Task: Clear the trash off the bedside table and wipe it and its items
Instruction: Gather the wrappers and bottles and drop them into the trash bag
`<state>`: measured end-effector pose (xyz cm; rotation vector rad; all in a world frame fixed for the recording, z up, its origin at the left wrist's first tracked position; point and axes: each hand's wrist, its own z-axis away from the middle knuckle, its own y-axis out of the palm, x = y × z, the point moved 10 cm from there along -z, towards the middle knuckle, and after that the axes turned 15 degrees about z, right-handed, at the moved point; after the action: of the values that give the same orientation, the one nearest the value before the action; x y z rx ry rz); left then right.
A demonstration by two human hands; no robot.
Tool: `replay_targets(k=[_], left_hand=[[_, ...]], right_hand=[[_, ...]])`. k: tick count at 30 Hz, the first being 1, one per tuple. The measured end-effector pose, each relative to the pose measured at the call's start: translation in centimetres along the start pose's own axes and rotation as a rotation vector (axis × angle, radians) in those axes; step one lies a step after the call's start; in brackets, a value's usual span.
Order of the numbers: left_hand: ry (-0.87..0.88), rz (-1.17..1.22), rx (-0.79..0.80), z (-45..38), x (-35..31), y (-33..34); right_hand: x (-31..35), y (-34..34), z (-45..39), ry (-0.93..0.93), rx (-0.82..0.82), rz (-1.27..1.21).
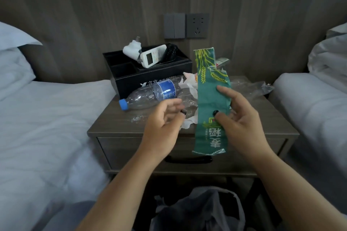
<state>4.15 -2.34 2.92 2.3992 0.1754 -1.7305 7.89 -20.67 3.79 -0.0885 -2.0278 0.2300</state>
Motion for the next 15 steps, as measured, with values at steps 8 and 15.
replay_targets(k=[8, 15], left_hand=[[-0.080, 0.015, 0.009, -1.1, 1.0, 2.0], [-0.047, 0.090, -0.048, -1.1, 0.5, 2.6]], right_hand=[[-1.8, -0.7, 0.2, 0.117, -0.002, -0.011], [-1.4, -0.4, -0.1, 0.047, 0.055, -0.132]])
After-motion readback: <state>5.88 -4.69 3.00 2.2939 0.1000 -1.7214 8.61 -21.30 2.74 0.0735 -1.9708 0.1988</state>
